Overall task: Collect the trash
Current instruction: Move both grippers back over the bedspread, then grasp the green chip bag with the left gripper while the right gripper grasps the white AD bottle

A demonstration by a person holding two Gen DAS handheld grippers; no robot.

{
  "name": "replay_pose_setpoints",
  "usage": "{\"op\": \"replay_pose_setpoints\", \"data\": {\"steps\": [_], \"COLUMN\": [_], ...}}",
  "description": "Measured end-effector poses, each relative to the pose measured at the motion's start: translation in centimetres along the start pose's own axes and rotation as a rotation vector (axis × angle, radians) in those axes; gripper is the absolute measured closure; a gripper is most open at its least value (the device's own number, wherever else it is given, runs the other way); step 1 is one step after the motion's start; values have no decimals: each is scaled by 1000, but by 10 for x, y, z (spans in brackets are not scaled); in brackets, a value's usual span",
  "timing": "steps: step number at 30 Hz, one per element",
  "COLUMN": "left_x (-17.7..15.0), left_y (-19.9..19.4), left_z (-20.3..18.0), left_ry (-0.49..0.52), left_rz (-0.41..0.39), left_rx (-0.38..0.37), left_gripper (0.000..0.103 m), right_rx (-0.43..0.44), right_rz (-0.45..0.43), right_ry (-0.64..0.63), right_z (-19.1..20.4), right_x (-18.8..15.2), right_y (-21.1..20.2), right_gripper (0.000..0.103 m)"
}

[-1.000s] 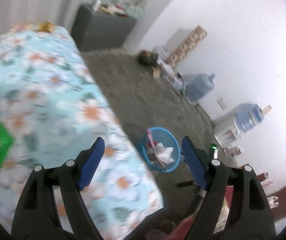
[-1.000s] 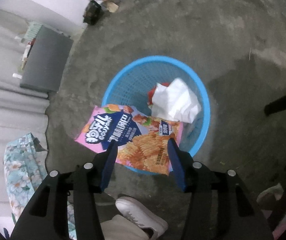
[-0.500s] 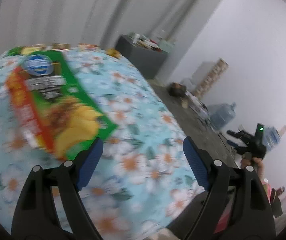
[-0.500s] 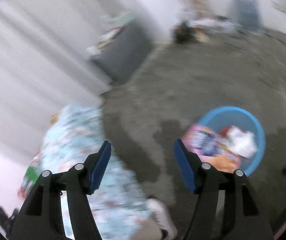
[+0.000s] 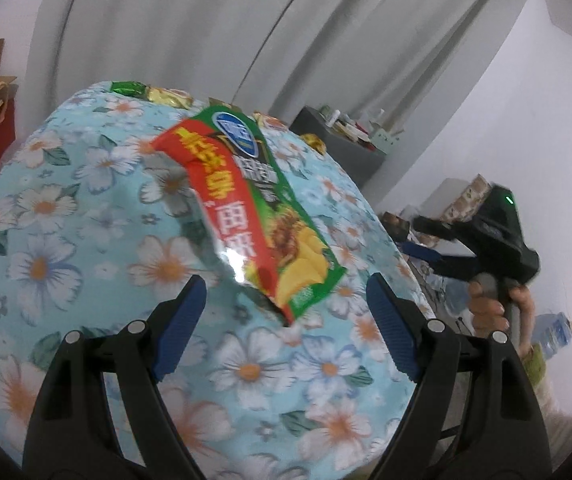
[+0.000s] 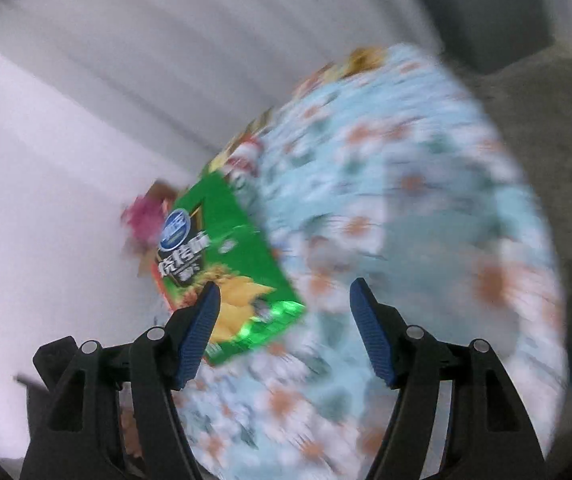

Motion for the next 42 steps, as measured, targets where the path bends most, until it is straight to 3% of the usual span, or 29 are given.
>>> {"op": "replay_pose_setpoints", "data": {"steps": [4,9,17,23,28,36,42], "left_x": [0,1,11,18,19,12,3], "left_y": [3,6,20,55,69,43,19], "left_z": [11,31,44,52,64,76,97], "left_ry": [-17,-49,-114,-222,-293,-313,-368], "left_rz": [-15,-20,-9,50,61,54,100], "left_rx": [4,3,-96,-182,-188,-190,-181], "left_gripper": [26,26,29,42,57,89,96], "right_rx": [89,78,124,174,204,220,150], "right_rz": [91,160,192,234,264,312,240], "right_ry": [43,116,145,123,82,11,66], "right_z": [7,0,2,18,34,60,52], "right_x": [28,46,47,26,12,-2,20], "right_y": [61,114,137,131,128,126,125], "right_gripper": [37,37,37,38,38,38,38]}}
Point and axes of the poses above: each gripper's, at about its wrist camera, not at the fingertips, and y roughly the way its jaws point, z to its left, x to its top, the point moved 1 cm from there along y, roughly the way its jaws point, and after that the axes turned 4 degrees about x, right-handed, at the moved point
